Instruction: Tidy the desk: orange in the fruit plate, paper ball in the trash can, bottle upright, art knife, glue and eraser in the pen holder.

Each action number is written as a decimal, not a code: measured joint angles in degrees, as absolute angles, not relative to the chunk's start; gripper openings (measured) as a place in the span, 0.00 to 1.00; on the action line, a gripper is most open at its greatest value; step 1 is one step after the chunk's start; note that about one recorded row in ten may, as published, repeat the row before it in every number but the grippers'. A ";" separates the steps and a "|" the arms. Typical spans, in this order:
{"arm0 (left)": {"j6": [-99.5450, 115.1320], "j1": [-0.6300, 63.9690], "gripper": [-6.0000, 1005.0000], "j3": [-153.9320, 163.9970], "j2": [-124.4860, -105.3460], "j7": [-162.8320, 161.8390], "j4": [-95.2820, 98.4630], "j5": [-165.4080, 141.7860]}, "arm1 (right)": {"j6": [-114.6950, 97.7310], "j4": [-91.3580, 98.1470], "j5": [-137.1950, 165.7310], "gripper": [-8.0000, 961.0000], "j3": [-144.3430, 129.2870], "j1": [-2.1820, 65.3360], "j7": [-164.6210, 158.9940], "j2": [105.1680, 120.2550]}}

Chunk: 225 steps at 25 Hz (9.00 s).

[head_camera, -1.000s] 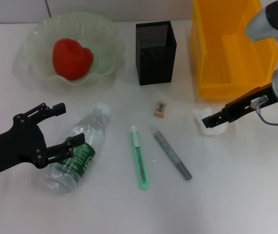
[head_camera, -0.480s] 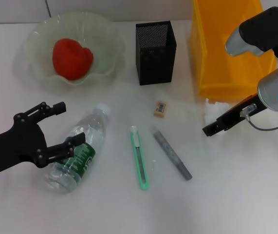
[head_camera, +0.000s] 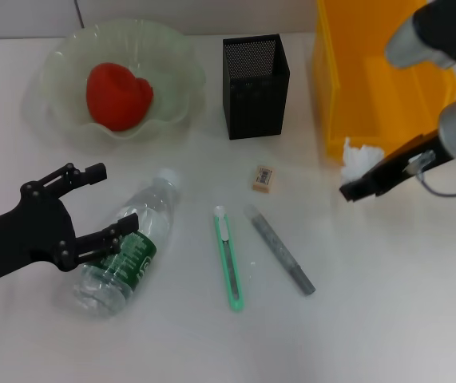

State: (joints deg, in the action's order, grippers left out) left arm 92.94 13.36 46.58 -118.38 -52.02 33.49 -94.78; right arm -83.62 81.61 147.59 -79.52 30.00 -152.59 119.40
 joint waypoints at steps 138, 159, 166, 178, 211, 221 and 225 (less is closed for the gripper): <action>68.12 -3.80 0.47 70.92 -118.57 -97.78 87.45 -98.99 | -84.11 41.79 82.75 0.88 -62.32 9.06 -65.74 119.09; 67.30 -0.12 0.52 69.10 -118.62 -89.08 79.15 -92.26 | -84.55 42.06 83.59 0.88 -61.96 9.05 -67.72 118.97; 68.11 -1.03 0.59 68.01 -118.72 -88.79 80.66 -90.19 | -86.07 43.66 83.60 0.88 -61.39 8.94 -70.32 118.49; 88.47 -1.50 0.81 64.91 -118.05 -60.85 55.41 -78.08 | -91.76 77.72 105.40 0.86 -57.58 12.78 -112.36 117.67; 90.18 2.75 0.81 55.86 -118.39 -49.51 38.01 -85.99 | -78.61 54.34 135.68 0.81 -91.77 58.34 -164.42 119.85; 90.49 3.17 0.81 55.63 -118.45 -49.00 37.40 -85.91 | -73.75 50.66 132.54 0.80 -102.77 60.29 -165.77 119.88; 90.58 3.64 0.81 55.64 -118.47 -48.98 37.12 -85.97 | -73.15 50.11 132.54 0.79 -104.38 60.18 -166.30 119.88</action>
State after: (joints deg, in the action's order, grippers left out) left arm 90.58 3.64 55.64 -118.47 -48.98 37.12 -85.97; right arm -73.15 50.11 132.54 -104.39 60.18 -166.30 119.88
